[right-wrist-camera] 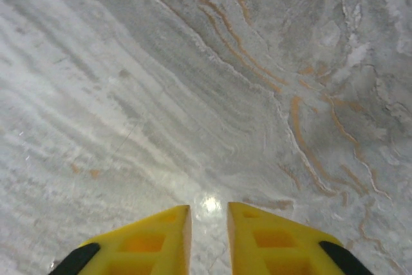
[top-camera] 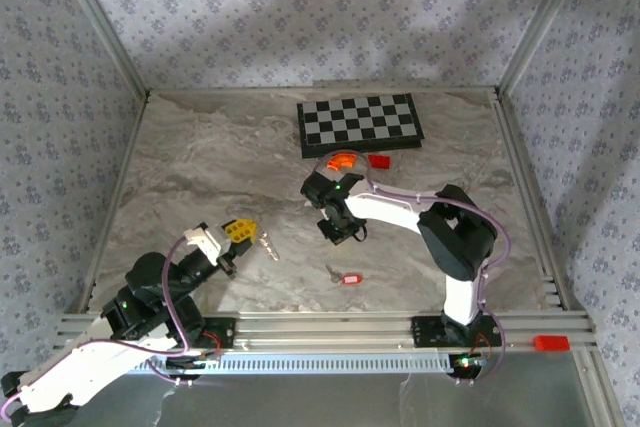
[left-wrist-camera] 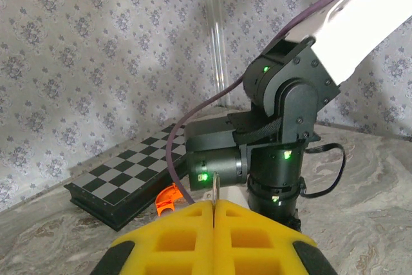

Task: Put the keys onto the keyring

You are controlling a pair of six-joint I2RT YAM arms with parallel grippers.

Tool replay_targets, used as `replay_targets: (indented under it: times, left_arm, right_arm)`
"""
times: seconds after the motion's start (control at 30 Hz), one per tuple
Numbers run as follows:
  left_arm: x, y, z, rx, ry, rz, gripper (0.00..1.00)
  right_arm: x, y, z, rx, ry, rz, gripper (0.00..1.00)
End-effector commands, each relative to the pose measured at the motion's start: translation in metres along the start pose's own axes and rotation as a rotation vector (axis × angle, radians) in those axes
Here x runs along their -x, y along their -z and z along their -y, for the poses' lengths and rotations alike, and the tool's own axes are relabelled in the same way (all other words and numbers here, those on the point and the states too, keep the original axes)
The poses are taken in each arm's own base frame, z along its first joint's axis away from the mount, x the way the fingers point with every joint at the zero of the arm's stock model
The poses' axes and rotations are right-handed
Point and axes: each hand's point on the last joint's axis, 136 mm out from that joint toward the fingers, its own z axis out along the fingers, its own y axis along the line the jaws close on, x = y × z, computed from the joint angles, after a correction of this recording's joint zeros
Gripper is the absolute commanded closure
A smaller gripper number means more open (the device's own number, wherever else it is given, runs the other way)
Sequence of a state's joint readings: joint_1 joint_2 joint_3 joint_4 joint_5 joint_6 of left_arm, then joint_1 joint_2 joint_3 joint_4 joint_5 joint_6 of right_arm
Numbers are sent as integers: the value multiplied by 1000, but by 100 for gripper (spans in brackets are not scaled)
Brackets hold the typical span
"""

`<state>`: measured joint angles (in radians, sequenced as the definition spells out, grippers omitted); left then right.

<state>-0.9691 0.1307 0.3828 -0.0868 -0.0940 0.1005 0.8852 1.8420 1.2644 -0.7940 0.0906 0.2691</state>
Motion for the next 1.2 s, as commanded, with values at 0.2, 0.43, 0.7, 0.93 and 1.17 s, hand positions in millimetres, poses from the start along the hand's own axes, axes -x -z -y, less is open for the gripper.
replay_targets:
  times: [0.2, 0.43, 0.7, 0.93, 1.17]
  left_arm:
    - [16, 4, 2, -16, 5, 60, 100]
    - [21, 6, 5, -33, 19, 77, 100]
    - [26, 11, 5, -38, 38, 99, 100]
    - [26, 12, 5, -38, 41, 100, 100]
    - [26, 11, 4, -35, 37, 99, 100]
  right_arm:
    - [-49, 45, -45, 106, 232, 31, 68]
    - [-89, 44, -67, 117, 427, 73, 61]
    - [-98, 20, -73, 54, 529, 51, 59]
    - [-101, 8, -78, 10, 608, 8, 60]
    - [-102, -1, -76, -16, 651, -38, 64]
